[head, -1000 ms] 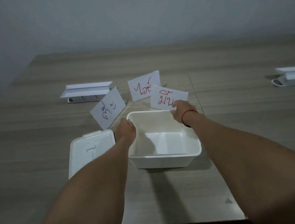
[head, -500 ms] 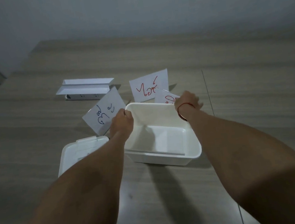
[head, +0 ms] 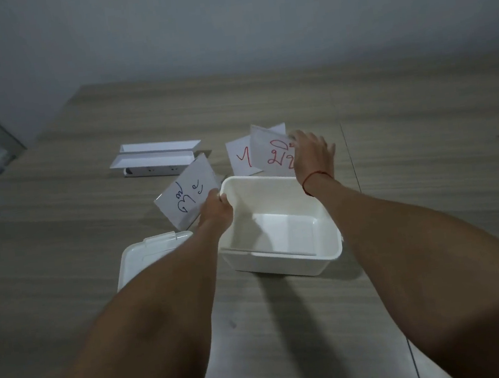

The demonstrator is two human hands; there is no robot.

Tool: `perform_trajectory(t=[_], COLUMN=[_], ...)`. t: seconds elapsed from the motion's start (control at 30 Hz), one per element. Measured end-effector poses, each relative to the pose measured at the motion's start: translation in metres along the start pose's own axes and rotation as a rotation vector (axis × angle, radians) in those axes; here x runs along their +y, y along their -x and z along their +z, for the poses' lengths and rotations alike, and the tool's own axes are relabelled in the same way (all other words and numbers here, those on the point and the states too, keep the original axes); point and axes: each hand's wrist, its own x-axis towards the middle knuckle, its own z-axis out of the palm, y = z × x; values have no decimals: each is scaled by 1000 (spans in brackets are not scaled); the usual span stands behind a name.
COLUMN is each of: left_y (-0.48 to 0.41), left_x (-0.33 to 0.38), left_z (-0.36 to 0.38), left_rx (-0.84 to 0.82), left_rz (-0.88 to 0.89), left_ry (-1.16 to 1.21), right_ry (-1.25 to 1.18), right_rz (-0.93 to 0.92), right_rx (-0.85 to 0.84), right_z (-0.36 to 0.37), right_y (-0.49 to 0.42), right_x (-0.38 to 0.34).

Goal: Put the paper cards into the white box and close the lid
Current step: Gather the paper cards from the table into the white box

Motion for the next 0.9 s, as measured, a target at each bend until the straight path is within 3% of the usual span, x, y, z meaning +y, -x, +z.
perform_trajectory(t=[0.13,0.23,0.5,0.73,0.83,0.9], left_y=[8,11,8,8,8,6], left_x=[-1,-6,-9,-10,-15,-19], left_z=[-6,-8,-10,-8,-7,-8], left_rx=[-59,-98,-123,-112,-99,-91], left_rz=[-30,-24,-62,-90,-96,-91], left_ry=[56,95,158,180,195,186], right_ry=[-15,-29,26,-46,-33,-76], right_rz=[-36,-5,7,104,143,173], right_rx=[137,134,-206,-853,-889,-806], right_z=[-38,-56,-30,2,8,9], right_y=[2,11,58,101,107,105], right_x=[-17,-22,-10,-8,-7,-10])
